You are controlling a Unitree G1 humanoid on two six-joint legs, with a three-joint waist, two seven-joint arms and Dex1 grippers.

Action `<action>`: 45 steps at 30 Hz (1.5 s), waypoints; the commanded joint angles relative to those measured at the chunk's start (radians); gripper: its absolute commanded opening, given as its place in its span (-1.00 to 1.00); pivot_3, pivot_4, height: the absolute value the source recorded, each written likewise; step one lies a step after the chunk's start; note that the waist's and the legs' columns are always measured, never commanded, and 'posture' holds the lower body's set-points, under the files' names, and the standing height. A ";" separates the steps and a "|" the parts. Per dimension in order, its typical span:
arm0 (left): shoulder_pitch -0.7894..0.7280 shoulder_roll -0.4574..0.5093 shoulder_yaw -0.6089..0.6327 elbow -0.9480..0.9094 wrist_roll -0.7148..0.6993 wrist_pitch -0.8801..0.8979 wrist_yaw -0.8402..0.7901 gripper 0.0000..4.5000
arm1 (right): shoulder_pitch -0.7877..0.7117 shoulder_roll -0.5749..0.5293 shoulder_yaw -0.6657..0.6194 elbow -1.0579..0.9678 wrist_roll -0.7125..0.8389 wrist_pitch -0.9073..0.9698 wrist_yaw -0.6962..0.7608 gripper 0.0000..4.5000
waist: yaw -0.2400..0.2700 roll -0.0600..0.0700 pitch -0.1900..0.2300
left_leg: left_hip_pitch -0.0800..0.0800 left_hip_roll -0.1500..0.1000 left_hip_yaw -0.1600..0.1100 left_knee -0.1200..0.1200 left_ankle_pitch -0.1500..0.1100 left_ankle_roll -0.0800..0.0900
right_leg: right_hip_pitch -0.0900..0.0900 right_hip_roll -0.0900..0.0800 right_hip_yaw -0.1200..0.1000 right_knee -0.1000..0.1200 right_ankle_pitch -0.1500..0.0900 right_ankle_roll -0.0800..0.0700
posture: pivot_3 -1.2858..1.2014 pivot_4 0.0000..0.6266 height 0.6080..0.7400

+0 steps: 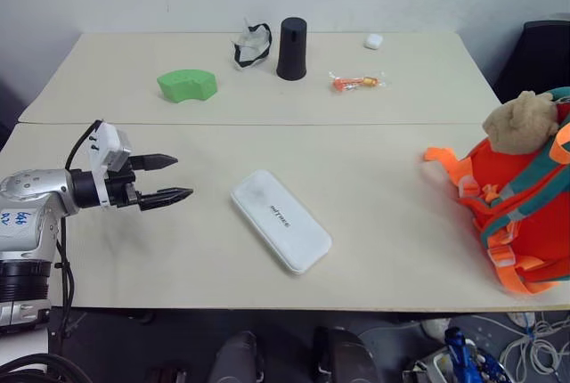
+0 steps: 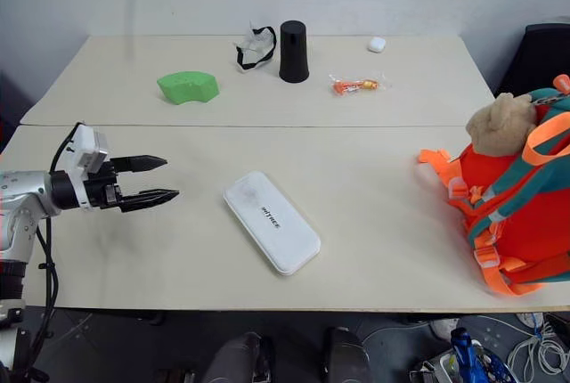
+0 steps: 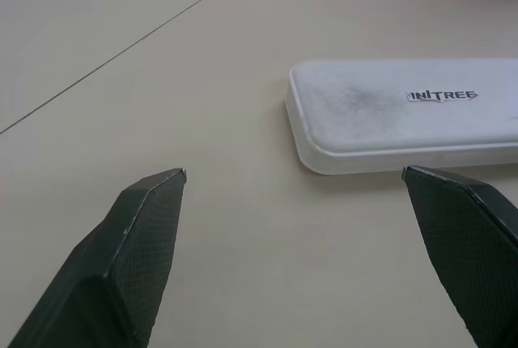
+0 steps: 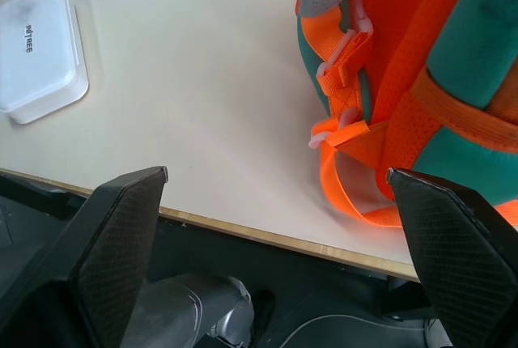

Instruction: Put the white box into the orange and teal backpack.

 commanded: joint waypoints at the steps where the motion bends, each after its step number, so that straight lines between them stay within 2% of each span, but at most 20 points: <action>1: 0.000 0.003 0.022 -0.021 -0.016 0.014 0.013 1.00 | -0.002 0.011 -0.012 -0.036 0.024 0.008 -0.025 0.98 | 0.002 0.000 0.000 | 0.000 0.000 0.000 0.000 0.000 0.000 | 0.000 0.000 0.000 0.000 0.000 0.000 | 0.03 -0.52 1.00; 18: -0.034 0.006 -0.023 0.018 0.024 0.004 0.020 1.00 | 0.020 0.033 -0.015 -0.111 0.046 0.015 -0.025 0.98 | 0.003 0.000 0.000 | 0.000 0.000 0.000 0.000 0.003 0.005 | 0.000 0.001 0.000 0.001 0.000 0.000 | 0.03 -0.52 1.00; 19: -0.040 0.007 -0.031 0.026 0.029 -0.003 0.013 1.00 | 0.020 0.029 -0.010 -0.131 0.061 0.022 -0.025 0.91 | 0.004 0.000 0.000 | 0.000 0.000 0.000 0.000 0.003 0.005 | 0.000 0.001 0.000 0.001 0.000 0.000 | 0.03 -0.52 1.00; 21: -0.061 0.009 -0.064 0.054 0.055 -0.039 -0.016 0.82 | 0.019 0.008 0.015 -0.192 0.095 0.044 -0.020 0.71 | 0.003 0.000 0.000 | 0.000 0.000 0.000 0.000 0.003 0.005 | 0.000 0.001 0.000 0.001 0.000 0.000 | 0.03 -0.52 1.00; 22: -0.070 0.010 -0.078 0.064 0.065 -0.052 -0.029 0.73 | 0.018 -0.001 0.024 -0.212 0.105 0.051 -0.018 0.56 | 0.003 0.000 0.000 | 0.000 0.000 0.000 0.000 0.003 0.005 | 0.000 0.001 0.000 0.002 0.000 0.000 | 0.03 -0.52 1.00; 26: -0.115 0.005 -0.202 0.166 0.196 -0.221 -0.094 0.17 | -0.086 -0.100 0.270 -0.345 0.011 0.032 -0.046 -0.04 | -0.002 -0.005 -0.001 | 0.003 0.000 0.001 0.001 0.003 0.005 | 0.002 0.002 0.000 0.002 0.000 0.000 | 0.03 -0.52 1.00; 32: -0.254 -0.062 -0.302 0.362 0.305 -0.386 -0.129 -0.66 | -0.382 -0.229 0.669 -0.369 -0.122 0.008 -0.079 -0.97 | 0.006 -0.007 0.000 | 0.003 -0.001 0.003 0.002 0.004 0.005 | 0.001 0.002 0.000 0.004 0.000 0.000 | 0.03 -0.52 1.00; 35: -0.319 -0.098 -0.326 0.451 0.343 -0.445 -0.131 -0.98 | -0.507 -0.265 0.832 -0.331 -0.213 -0.024 -0.060 -1.00 | 0.007 -0.007 0.000 | -0.001 -0.002 0.002 0.005 0.007 0.000 | 0.000 0.004 -0.003 0.004 0.000 0.001 | 0.03 -0.52 1.00; 39: -0.435 -0.175 -0.362 0.581 0.415 -0.505 -0.075 -0.98 | -0.741 -0.256 1.127 -0.223 -0.391 -0.079 -0.046 -1.00 | 0.003 -0.012 0.002 | -0.008 -0.003 0.002 0.018 0.006 0.005 | -0.002 0.008 -0.009 0.007 0.002 0.004 | 0.03 -0.52 1.00; 45: -0.514 -0.258 -0.371 0.682 0.440 -0.566 -0.065 -0.98 | -0.931 -0.179 1.359 -0.056 -0.604 -0.155 -0.094 -1.00 | 0.001 -0.014 0.002 | -0.009 -0.005 0.005 0.021 0.004 0.012 | -0.001 0.005 -0.008 0.004 0.006 0.011 | 0.03 -0.52 1.00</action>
